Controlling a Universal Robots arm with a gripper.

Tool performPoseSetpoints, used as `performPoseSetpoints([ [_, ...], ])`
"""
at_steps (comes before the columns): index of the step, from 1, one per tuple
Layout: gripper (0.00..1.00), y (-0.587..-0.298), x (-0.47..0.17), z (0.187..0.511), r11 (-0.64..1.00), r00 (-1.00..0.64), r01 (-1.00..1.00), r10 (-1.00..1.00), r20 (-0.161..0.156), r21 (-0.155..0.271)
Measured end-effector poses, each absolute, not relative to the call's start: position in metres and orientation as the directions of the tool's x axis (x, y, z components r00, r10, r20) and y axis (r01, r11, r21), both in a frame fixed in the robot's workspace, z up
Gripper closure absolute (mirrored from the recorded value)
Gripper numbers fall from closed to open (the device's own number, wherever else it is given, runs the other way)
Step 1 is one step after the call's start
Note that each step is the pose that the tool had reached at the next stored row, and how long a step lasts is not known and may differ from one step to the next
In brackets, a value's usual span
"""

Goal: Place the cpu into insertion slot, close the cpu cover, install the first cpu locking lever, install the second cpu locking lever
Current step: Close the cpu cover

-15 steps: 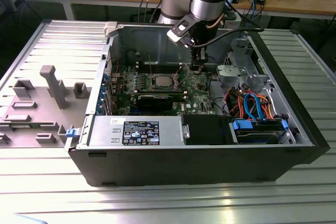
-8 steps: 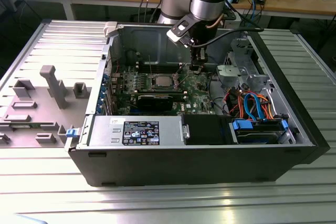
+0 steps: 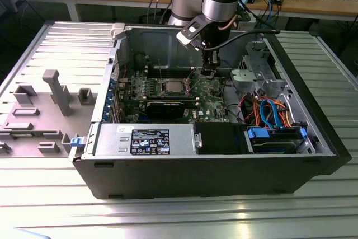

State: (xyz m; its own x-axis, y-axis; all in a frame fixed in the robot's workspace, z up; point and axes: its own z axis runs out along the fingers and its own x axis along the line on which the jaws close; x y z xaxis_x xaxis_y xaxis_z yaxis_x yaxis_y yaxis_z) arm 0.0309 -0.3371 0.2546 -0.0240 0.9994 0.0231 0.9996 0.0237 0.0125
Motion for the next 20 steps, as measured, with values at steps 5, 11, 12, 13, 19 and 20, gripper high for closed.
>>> performPoseSetpoints([
  [5, 0.89, -0.3371, 0.0296, 0.2546, 0.024, -0.024, 1.000, 0.999, 0.023, 0.012],
  [11, 0.89, -0.3371, 0.0288, 0.2546, 0.024, -0.024, 1.000, 0.999, 0.023, 0.012],
  [12, 0.89, -0.3371, 0.0286, 0.2546, 0.024, -0.024, 1.000, 0.999, 0.023, 0.012],
  [13, 0.89, -0.3371, 0.0284, 0.2546, 0.024, -0.024, 1.000, 0.999, 0.023, 0.012],
  [19, 0.89, -0.3371, 0.0266, 0.2546, 0.024, -0.024, 1.000, 0.999, 0.023, 0.012],
  [20, 0.89, -0.3371, 0.0262, 0.2546, 0.024, -0.024, 1.000, 0.999, 0.023, 0.012],
])
